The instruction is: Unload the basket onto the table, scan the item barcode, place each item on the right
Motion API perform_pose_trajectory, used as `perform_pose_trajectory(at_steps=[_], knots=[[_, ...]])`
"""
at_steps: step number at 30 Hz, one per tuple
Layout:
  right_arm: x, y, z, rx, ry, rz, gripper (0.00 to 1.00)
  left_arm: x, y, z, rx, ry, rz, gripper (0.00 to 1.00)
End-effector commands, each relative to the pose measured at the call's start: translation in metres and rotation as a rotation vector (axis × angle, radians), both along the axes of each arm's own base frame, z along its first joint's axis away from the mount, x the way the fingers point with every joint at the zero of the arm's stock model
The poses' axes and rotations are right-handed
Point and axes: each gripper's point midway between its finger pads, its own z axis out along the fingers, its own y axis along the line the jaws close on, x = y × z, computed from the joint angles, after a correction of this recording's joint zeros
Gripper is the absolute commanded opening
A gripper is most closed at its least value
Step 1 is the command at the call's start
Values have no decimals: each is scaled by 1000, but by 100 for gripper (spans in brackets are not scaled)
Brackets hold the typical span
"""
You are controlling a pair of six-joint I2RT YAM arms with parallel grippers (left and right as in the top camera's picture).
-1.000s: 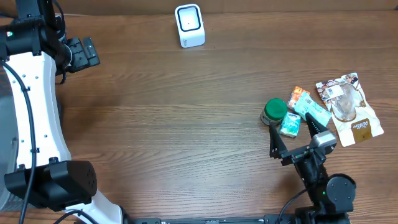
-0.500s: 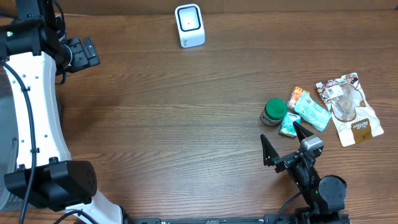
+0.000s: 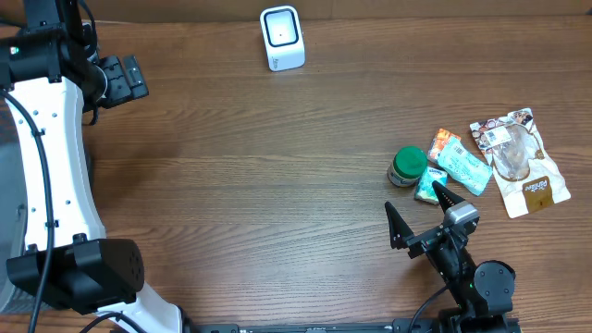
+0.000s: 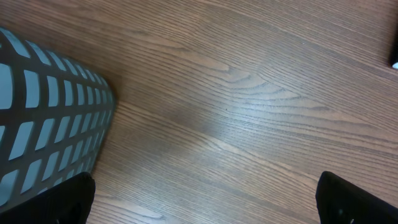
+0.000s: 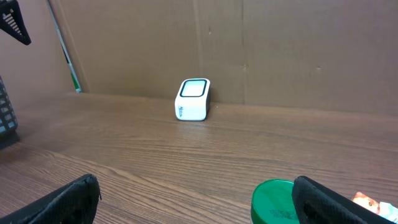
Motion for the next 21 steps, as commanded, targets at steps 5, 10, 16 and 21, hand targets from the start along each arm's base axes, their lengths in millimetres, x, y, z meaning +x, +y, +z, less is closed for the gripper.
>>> perform_pose_trajectory(at_steps=[5, 10, 16, 21], knots=[[-1, 2, -2, 7, -2, 11, 100, -2, 0, 14, 21, -34, -19, 100], [-1, 2, -2, 7, -2, 11, 100, -12, -6, 39, 31, -97, -29, 99], [-1, 2, -2, 7, -2, 11, 100, -42, -47, 81, 44, -209, -123, 100], [-1, 2, -2, 7, -2, 11, 100, -87, -75, 80, 37, -218, -197, 100]])
